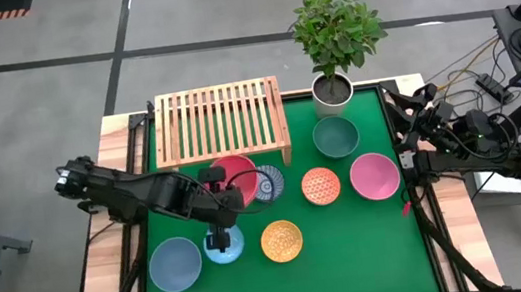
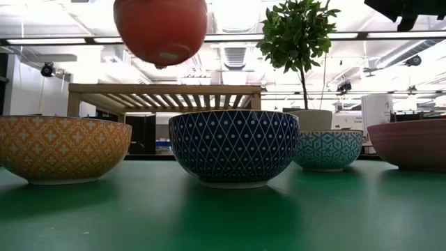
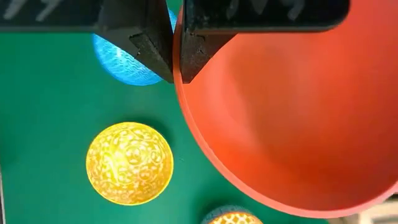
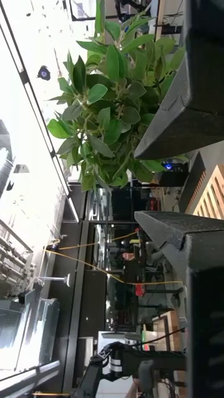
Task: Place and stack bowls onto a shelf
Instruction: Put the orange bowl on the shelf
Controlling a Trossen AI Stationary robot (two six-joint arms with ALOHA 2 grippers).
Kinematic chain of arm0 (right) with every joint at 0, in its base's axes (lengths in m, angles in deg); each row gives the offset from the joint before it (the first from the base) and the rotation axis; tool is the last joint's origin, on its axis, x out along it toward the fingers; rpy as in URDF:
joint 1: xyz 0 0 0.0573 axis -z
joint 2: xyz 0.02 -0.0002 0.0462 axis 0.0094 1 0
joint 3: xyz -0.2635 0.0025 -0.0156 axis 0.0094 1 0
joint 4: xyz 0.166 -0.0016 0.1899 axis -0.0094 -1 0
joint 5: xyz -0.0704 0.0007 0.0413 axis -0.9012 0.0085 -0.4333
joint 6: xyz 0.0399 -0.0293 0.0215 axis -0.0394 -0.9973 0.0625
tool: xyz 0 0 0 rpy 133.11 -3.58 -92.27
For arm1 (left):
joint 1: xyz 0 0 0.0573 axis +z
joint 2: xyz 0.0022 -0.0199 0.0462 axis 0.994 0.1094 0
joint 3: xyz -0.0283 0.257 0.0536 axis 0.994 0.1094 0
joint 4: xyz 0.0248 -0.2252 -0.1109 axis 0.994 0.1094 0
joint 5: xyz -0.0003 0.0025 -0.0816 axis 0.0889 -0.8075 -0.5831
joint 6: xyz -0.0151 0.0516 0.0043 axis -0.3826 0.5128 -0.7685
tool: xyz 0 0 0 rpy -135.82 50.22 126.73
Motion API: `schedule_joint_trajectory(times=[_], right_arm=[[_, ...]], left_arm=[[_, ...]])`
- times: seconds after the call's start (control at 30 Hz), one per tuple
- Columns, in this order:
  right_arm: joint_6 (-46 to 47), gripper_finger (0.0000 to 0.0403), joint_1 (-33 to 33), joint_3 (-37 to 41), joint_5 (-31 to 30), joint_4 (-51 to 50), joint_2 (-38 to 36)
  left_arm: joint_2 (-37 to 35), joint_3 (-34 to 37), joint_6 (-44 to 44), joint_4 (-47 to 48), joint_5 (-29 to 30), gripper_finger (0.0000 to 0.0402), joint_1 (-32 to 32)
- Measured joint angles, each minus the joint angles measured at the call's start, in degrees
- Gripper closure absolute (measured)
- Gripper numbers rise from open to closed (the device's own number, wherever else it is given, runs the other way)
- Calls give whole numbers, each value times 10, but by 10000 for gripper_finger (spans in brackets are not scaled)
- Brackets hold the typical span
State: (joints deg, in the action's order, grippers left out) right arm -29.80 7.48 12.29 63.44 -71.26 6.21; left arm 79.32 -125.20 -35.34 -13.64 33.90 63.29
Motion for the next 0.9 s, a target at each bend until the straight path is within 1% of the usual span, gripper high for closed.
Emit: schedule_joint_trajectory(times=[0.1, 0.27, 0.37, 0.47, 0.57, 0.63, 0.7, 0.8, 0.83, 0.9], right_arm=[[0, 268, 0, 0, 0, 0, 0], [0, 268, 0, 0, 0, 0, 0], [0, 268, 0, 0, 0, 0, 0], [0, 268, 0, 0, 0, -1, 0], [0, 268, 0, 0, 0, -1, 0], [0, 268, 0, 0, 0, -1, 0], [0, 268, 0, 0, 0, -1, 0], [-1, 268, 0, 0, 0, -1, 0], [-1, 268, 0, 0, 0, -2, 0], [-1, 268, 0, 0, 0, -3, 0]], left_arm=[[0, -11, 14, 24, 31, 401, 1], [0, -32, 36, 96, 115, 401, 16], [-2, -42, 45, 130, 144, 401, 48], [-8, -41, 62, 146, 156, 401, 97], [-12, -34, 100, 148, 154, 401, 157], [-13, -34, 126, 147, 138, 401, 202], [-15, -33, 142, 145, 101, 401, 249], [-18, -33, 150, 145, 29, 401, 324], [-18, -33, 150, 145, 15, 401, 345], [-18, -33, 151, 144, 6, 402, 381]])
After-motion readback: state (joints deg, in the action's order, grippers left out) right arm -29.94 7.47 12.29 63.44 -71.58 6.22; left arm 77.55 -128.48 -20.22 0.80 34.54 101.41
